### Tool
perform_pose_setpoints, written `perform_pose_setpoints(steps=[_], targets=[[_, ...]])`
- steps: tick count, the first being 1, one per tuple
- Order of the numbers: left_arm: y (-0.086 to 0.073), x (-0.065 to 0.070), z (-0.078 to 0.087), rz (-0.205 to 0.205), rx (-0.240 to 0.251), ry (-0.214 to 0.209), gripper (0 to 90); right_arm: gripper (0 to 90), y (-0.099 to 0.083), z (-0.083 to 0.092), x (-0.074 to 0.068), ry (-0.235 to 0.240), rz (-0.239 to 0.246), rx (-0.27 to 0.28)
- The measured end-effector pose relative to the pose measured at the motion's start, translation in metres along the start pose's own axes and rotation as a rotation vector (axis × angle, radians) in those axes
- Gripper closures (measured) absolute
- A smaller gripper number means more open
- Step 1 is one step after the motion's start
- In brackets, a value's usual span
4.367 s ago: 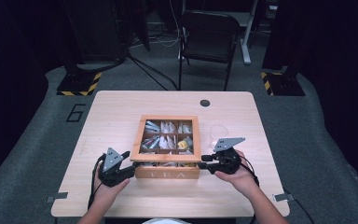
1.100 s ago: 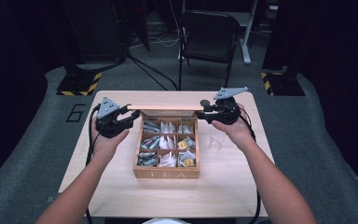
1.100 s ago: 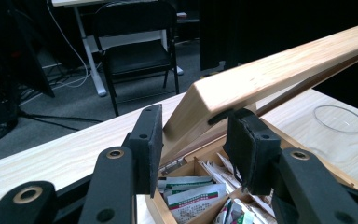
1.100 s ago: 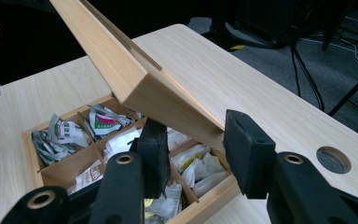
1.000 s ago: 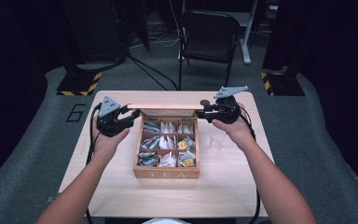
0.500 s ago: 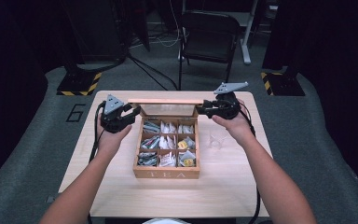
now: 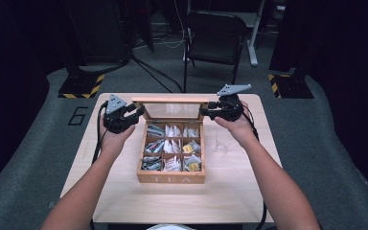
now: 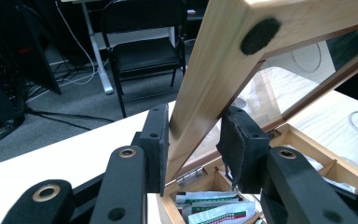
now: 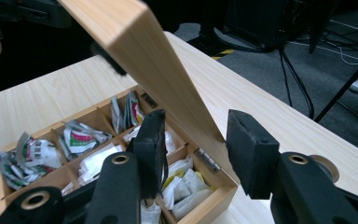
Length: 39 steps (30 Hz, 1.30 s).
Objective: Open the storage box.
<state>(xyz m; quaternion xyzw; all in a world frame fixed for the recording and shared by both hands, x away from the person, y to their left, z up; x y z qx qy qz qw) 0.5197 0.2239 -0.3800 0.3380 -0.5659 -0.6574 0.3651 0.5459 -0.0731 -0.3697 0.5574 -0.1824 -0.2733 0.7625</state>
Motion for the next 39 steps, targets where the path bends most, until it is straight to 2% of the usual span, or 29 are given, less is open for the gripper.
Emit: perform_pose_setpoints(steps=[9,10,18,24,31,37,39], targets=[[0.002,-0.003,-0.003,0.007,-0.010,-0.009,63.3,56.6,-0.005,-0.008,0.008,-0.017,0.000,-0.007],[0.003,-0.004,-0.004,0.007,-0.012,-0.007,63.3,56.8,-0.005,-0.010,0.010,-0.012,-0.014,0.000],[0.003,-0.007,-0.008,0.018,0.007,-0.010,63.2,59.9,-0.005,-0.015,0.012,-0.023,-0.012,0.011],[0.005,-0.009,-0.013,0.024,0.000,-0.010,63.0,61.3,-0.003,-0.018,0.014,-0.031,-0.013,0.008],[-0.003,-0.012,-0.023,0.020,-0.021,0.005,61.7,62.2,0.001,-0.020,0.017,-0.035,-0.010,-0.005],[-0.009,-0.017,-0.030,0.025,-0.034,-0.006,63.0,62.2,0.002,-0.022,0.021,-0.034,-0.019,0.007],[-0.010,-0.017,-0.031,0.015,-0.036,-0.008,63.9,61.7,0.000,-0.023,0.023,-0.034,-0.025,0.000]])
Point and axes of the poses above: each handheld gripper's, and its own axes: z roughly backward along the jaws, y roughly out of its top, x roughly to its right, the point moved 6 cm from there along -z, roughly forward along the jaws, and after that the axes turned 11 degrees about x, right-handed, at the moved point
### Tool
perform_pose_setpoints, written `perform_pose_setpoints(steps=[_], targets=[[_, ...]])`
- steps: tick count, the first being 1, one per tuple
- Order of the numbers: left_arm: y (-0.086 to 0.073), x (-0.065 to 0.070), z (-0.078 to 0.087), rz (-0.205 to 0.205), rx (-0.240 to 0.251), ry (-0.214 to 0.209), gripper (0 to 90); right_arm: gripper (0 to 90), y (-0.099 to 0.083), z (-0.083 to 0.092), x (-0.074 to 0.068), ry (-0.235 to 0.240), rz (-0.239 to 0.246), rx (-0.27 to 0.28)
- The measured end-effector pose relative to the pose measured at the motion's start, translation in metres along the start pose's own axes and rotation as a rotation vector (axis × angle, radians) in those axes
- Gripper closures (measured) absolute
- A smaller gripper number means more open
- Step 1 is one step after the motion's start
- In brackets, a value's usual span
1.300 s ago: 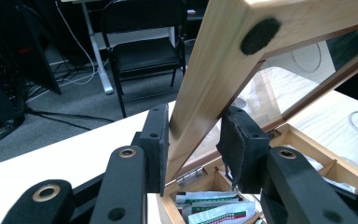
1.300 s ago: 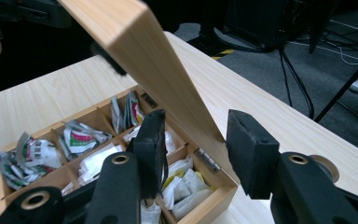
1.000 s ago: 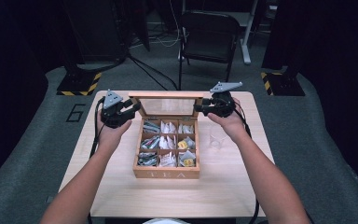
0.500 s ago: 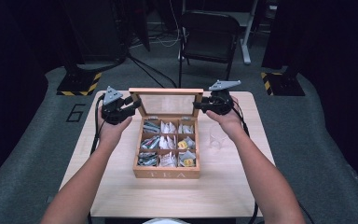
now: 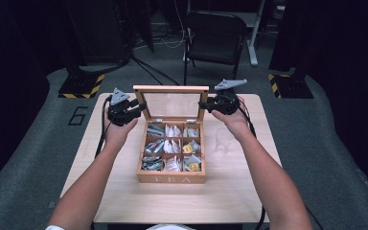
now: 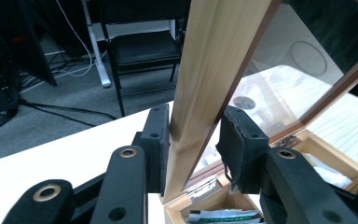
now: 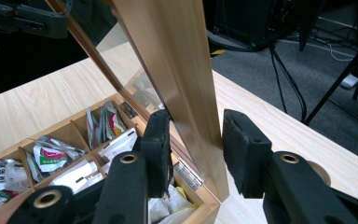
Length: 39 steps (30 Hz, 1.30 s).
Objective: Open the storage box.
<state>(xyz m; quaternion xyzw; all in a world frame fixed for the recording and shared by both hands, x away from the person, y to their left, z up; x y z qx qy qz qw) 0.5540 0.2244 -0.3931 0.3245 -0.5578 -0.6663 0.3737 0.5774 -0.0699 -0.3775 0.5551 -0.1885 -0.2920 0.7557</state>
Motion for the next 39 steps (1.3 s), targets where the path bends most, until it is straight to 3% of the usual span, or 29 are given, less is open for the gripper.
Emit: perform_pose_setpoints(steps=[17,23,39], targets=[[0.002,-0.005,-0.010,0.015,0.014,0.023,64.7,61.4,-0.012,-0.014,0.011,-0.021,-0.022,-0.035],[0.004,-0.007,-0.013,0.010,-0.006,0.019,64.9,60.1,-0.015,-0.017,0.013,-0.034,-0.022,-0.047],[0.006,-0.013,-0.025,0.038,0.003,0.033,65.2,58.4,-0.018,-0.007,0.019,-0.062,-0.033,-0.037]])
Point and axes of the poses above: each handheld gripper's, and its own axes: z roughly backward along the jaws, y roughly out of its top, x roughly to its right, the point moved 6 cm from there along -z, roughly forward along the jaws, and after that the axes turned 11 degrees about x, right-handed, at the moved point
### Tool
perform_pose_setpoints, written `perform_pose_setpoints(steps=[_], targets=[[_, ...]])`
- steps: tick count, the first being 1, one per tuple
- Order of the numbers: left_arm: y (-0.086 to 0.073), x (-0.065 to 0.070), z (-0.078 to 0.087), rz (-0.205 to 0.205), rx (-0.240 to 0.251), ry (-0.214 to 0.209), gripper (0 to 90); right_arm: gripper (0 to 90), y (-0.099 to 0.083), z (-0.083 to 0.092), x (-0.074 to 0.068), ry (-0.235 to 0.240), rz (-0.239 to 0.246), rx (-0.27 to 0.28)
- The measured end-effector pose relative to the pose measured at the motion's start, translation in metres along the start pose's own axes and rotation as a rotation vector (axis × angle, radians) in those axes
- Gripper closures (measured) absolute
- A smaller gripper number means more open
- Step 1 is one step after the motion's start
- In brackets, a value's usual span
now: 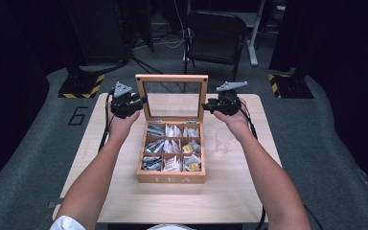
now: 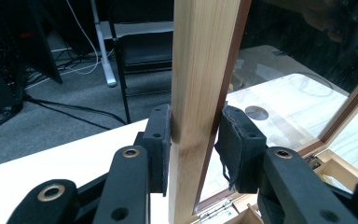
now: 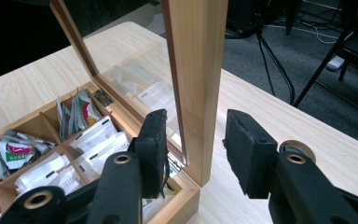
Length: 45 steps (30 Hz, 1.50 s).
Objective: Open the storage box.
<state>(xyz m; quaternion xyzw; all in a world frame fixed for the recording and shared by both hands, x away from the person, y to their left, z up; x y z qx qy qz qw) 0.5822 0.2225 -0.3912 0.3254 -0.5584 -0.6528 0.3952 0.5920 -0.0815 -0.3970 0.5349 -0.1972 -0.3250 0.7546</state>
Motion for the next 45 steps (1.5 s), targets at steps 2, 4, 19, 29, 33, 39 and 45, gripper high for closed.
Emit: perform_pose_setpoints(steps=[2,4,19,29,33,39,45], targets=[[0.000,-0.001,-0.001,0.008,-0.002,0.001,65.1,58.5,0.001,-0.002,0.001,-0.002,0.003,0.000],[0.001,-0.001,-0.003,0.007,-0.007,0.009,65.2,58.3,0.002,-0.004,0.000,0.000,0.006,0.005],[0.001,-0.001,-0.002,0.016,-0.007,0.003,64.8,65.0,0.004,-0.018,0.000,-0.024,-0.004,0.005],[-0.006,0.001,0.002,-0.004,-0.040,-0.004,60.8,65.7,0.004,-0.019,0.002,-0.001,0.008,-0.019],[-0.002,0.004,0.010,-0.013,-0.038,-0.016,59.5,66.0,0.006,-0.021,0.003,0.004,0.018,-0.032],[0.001,0.010,0.020,-0.021,-0.028,-0.028,58.9,66.3,0.006,-0.024,0.007,-0.004,0.014,-0.030],[0.001,0.014,0.029,-0.023,-0.018,-0.043,59.1,66.5,0.006,-0.026,0.008,-0.003,0.003,-0.029]])
Point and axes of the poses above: each handheld gripper's, and its own axes: z roughly backward along the jaws, y roughly out of its top, x roughly to its right, the point moved 6 cm from there along -z, roughly forward along the jaws, and after that the axes turned 11 degrees about x, right-handed, at the moved point
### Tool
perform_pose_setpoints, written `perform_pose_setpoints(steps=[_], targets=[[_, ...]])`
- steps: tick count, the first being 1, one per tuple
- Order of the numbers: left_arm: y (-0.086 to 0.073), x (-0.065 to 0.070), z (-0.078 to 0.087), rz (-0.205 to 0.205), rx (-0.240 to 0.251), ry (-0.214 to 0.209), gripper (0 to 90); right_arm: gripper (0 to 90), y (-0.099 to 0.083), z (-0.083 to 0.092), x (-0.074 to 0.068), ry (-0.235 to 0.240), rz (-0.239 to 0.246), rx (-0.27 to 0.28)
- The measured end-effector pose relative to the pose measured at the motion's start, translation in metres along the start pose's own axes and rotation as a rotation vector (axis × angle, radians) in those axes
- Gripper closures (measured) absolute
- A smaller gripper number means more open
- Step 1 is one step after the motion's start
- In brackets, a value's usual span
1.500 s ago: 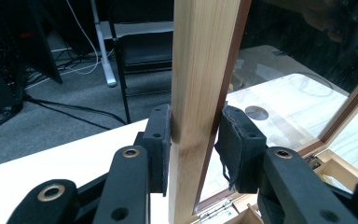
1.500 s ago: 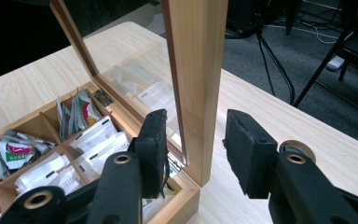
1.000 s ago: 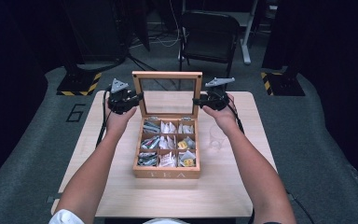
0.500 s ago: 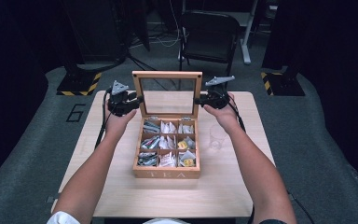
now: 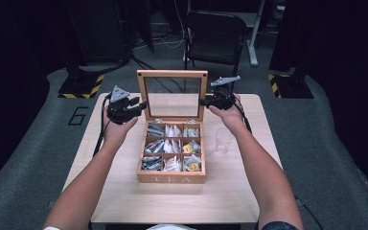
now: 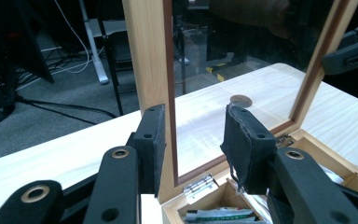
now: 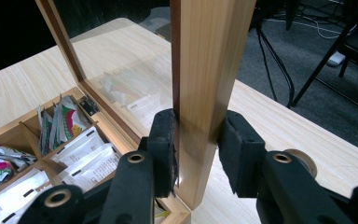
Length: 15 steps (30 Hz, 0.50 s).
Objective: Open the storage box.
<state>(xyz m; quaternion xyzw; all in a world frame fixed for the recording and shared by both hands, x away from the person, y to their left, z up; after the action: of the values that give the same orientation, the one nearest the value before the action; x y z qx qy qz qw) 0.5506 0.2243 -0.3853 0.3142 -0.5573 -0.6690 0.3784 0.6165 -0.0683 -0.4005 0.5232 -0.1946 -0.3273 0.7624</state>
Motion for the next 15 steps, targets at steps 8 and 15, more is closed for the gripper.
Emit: perform_pose_setpoints(steps=[8,15], targets=[[-0.005,0.002,0.011,0.003,-0.002,-0.010,58.9,66.3,0.002,-0.005,0.003,-0.016,-0.011,-0.018],[-0.010,0.003,0.018,0.009,0.000,-0.016,58.6,65.9,0.002,-0.008,0.005,-0.034,-0.019,-0.025]])
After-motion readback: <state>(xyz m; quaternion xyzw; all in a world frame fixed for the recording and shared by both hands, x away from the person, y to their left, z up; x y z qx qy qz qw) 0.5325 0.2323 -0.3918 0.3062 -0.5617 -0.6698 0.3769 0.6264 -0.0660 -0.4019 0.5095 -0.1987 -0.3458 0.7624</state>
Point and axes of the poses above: each handheld gripper's, and its own axes: z roughly backward along the jaws, y roughly out of its top, x roughly to its right, the point moved 6 cm from there along -z, roughly forward along the jaws, and after that the axes turned 11 degrees about x, right-handed, at the moved point
